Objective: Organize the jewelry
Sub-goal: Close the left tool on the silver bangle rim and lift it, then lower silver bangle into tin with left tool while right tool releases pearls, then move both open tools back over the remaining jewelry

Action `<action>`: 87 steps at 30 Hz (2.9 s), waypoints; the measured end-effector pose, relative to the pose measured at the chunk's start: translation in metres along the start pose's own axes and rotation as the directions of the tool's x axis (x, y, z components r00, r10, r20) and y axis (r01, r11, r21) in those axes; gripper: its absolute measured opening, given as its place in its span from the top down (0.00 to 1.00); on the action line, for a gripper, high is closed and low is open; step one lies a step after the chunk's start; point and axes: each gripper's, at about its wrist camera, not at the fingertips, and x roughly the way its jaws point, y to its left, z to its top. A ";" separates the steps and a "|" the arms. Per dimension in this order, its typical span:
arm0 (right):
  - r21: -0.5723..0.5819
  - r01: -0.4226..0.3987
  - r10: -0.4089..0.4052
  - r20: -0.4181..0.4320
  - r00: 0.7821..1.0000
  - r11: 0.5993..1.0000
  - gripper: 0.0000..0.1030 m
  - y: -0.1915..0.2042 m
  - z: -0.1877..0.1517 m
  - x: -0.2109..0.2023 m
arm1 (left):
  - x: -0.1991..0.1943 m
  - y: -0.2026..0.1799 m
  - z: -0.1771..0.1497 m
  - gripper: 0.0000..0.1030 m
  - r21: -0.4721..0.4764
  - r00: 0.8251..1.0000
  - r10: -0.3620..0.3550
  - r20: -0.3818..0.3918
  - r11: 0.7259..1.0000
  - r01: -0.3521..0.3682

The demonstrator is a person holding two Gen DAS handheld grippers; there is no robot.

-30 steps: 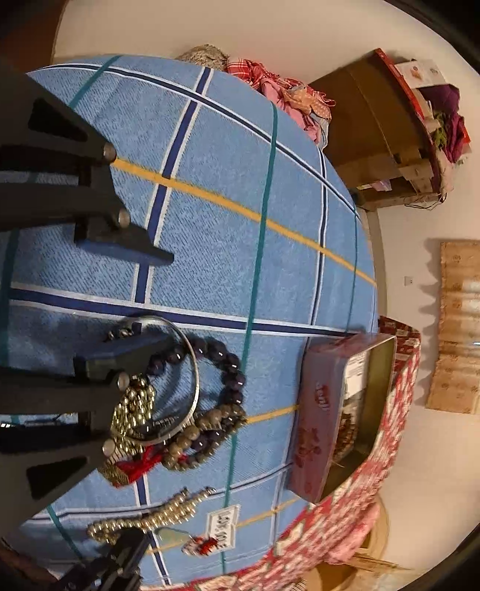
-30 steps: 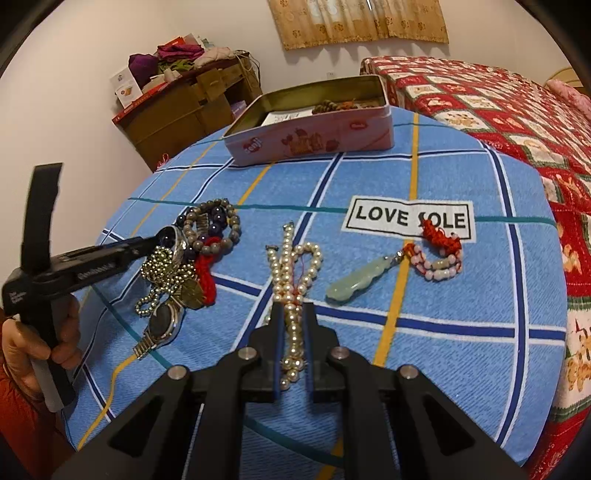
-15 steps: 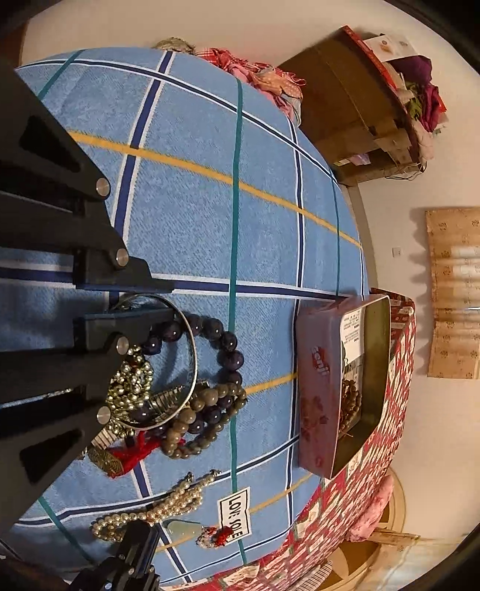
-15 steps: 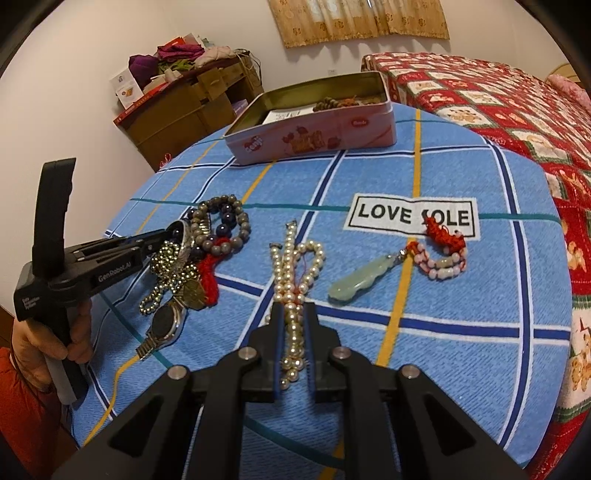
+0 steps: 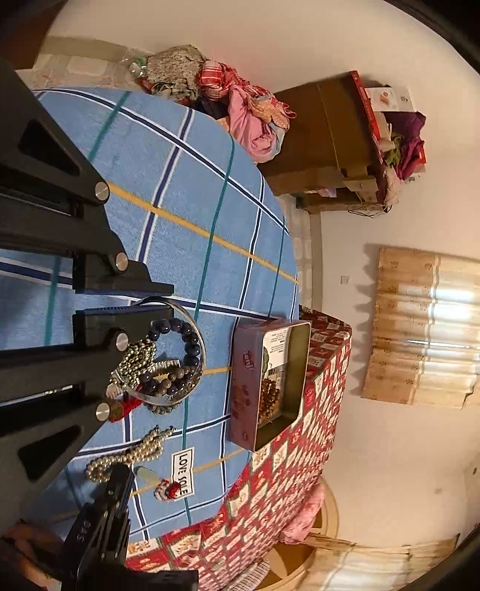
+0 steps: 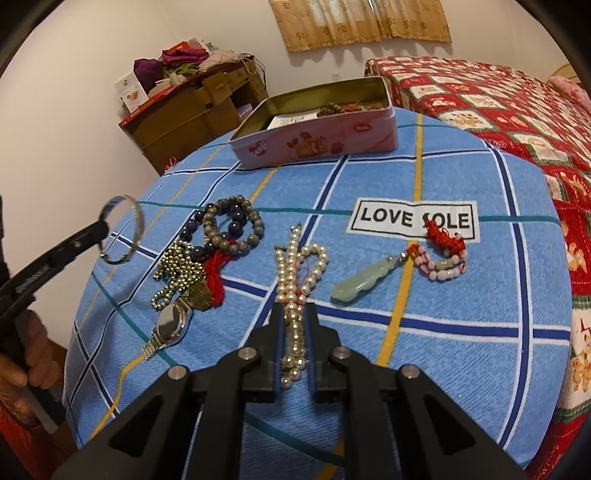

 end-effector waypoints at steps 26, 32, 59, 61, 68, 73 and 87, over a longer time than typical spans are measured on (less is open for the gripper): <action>-0.107 0.047 -0.048 -0.005 0.999 0.993 0.84 0.019 0.027 -0.010 | -0.039 0.005 0.010 0.97 -0.066 0.994 -0.042 0.097 0.997 0.049; -0.026 -0.091 0.093 0.105 0.990 0.995 0.84 0.012 0.052 -0.046 | -0.030 0.000 0.015 0.97 -0.082 0.994 -0.066 0.088 0.994 0.074; 0.164 -0.137 0.080 0.310 0.947 0.977 0.84 -0.045 0.195 0.057 | 0.126 -0.047 0.122 0.97 -0.040 0.986 -0.147 0.079 0.988 0.150; 0.193 -0.165 0.102 0.298 0.949 0.967 0.84 -0.053 0.193 0.070 | 0.146 -0.052 0.126 0.97 -0.033 0.989 -0.138 0.057 0.990 0.140; 0.246 -0.166 0.055 0.405 0.913 0.955 0.58 -0.068 0.186 0.042 | 0.180 -0.054 0.130 0.86 -0.020 0.994 -0.102 -0.030 0.995 0.101; 0.259 -0.096 -0.038 0.466 0.884 0.961 0.58 -0.064 0.177 0.000 | 0.150 -0.048 0.135 0.50 -0.018 0.995 -0.096 0.027 0.995 0.097; 0.018 0.128 -0.126 0.342 0.931 0.992 0.07 0.001 0.080 -0.026 | 0.036 -0.012 0.043 0.31 -0.090 0.997 0.044 0.058 0.995 -0.039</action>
